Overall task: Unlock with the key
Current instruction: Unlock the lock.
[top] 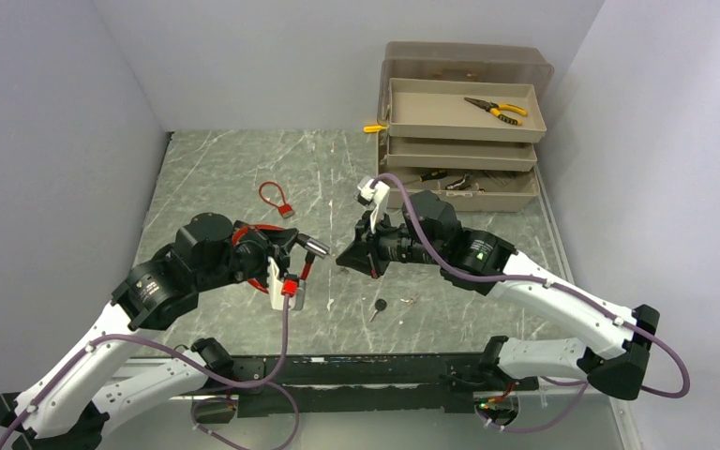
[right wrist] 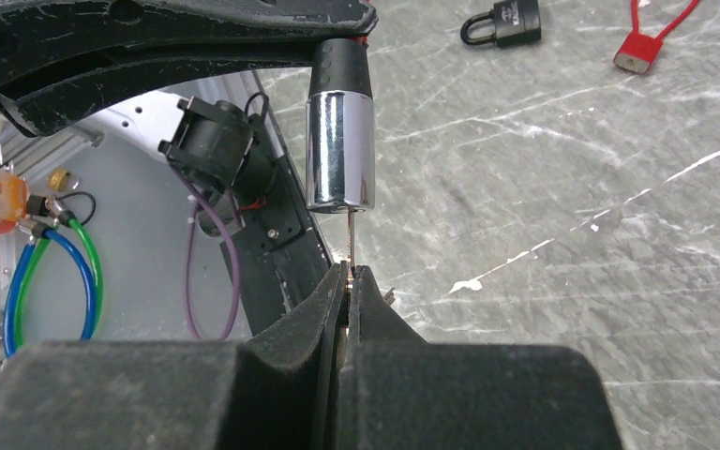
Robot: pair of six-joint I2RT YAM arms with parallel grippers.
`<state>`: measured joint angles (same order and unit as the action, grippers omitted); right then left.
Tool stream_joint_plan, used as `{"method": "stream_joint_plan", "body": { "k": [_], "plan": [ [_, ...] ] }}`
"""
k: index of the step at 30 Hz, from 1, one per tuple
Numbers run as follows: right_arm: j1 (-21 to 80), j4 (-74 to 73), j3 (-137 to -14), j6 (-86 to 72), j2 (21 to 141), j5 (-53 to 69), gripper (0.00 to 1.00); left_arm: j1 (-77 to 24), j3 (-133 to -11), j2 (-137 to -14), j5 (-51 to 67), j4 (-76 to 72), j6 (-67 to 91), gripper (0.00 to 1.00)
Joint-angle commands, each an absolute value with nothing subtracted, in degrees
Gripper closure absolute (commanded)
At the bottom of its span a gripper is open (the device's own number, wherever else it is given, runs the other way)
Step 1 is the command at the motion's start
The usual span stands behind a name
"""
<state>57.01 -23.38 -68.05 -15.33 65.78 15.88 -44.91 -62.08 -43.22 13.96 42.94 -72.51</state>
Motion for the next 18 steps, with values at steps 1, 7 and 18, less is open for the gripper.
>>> {"method": "stream_joint_plan", "body": {
  "k": [1,7,18],
  "plan": [
    [56.68,-9.55,-66.26,-17.38,63.8,12.05,1.0,-46.21,-64.71,-42.93,22.69,33.6,-64.64,1.0],
    [56.69,-9.52,-65.75,-17.88,63.65,13.56,1.0,-46.36,-65.07,-43.46,23.15,34.51,-67.47,1.0],
    [56.43,-17.32,-70.35,-15.14,65.72,17.08,1.0,-49.3,-61.56,-42.45,21.0,37.89,-83.63,1.0]
  ]
}}
